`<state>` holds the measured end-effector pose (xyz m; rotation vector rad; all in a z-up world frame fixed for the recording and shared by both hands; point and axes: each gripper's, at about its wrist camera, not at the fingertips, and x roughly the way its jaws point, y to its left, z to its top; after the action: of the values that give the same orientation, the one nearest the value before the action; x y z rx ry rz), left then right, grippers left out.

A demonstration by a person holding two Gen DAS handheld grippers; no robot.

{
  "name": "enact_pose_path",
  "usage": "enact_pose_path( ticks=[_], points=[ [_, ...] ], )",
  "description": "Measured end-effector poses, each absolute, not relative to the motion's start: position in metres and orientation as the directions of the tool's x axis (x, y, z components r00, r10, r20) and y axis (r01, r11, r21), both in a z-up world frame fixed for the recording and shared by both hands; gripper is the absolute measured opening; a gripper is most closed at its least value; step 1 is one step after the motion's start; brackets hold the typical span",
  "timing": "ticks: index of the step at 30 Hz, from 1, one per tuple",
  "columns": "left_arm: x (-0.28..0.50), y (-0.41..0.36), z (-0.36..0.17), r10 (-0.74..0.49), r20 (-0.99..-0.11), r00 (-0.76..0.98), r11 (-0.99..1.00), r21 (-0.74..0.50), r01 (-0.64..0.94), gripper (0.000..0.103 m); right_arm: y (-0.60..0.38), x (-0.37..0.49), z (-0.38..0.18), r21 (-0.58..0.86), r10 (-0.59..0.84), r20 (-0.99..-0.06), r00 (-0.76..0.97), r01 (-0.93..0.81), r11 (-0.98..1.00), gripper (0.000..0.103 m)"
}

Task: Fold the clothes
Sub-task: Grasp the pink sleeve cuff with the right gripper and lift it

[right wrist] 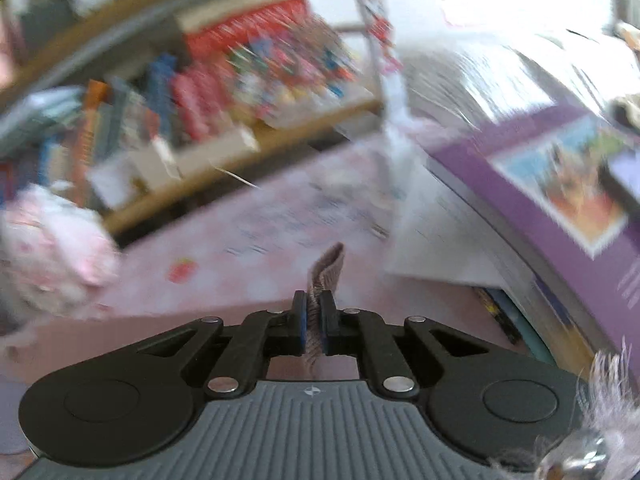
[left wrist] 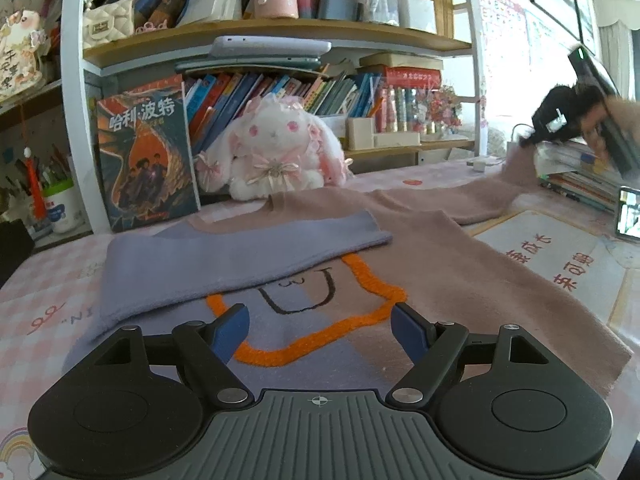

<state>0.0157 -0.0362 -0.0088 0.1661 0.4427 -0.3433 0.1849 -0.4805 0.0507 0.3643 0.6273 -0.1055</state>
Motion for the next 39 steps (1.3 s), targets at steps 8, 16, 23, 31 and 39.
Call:
enact_pose_path(
  ticks=[8, 16, 23, 31, 39],
  points=[
    [0.013, -0.038, -0.008, -0.283, -0.432, 0.856, 0.929, 0.099, 0.357, 0.08, -0.373, 0.168, 0.137, 0.307, 0.246, -0.451, 0.858, -0.11, 0.945, 0.006],
    [0.006, -0.037, -0.006, -0.297, -0.395, 0.869, 0.925, 0.106, 0.364, 0.08, -0.227, 0.164, 0.177, 0.281, 0.494, -0.386, 0.779, -0.411, 0.867, 0.006],
    [0.006, -0.032, -0.004, -0.311, -0.378, 0.872, 0.928, 0.078, 0.364, 0.08, -0.139, 0.177, 0.162, 0.247, 0.552, -0.445, 0.706, -0.496, 0.833, 0.006],
    [0.004, -0.03, -0.004, -0.327, -0.363, 0.873, 0.924, 0.07, 0.375, 0.08, -0.1, 0.19, 0.125, 0.229, 0.541, -0.526, 0.656, -0.503, 0.833, 0.006],
    [0.005, -0.029, -0.004, -0.323, -0.364, 0.874, 0.928, 0.059, 0.368, 0.08, -0.093, 0.197, 0.105, 0.247, 0.523, -0.549, 0.652, -0.472, 0.847, 0.012]
  ],
)
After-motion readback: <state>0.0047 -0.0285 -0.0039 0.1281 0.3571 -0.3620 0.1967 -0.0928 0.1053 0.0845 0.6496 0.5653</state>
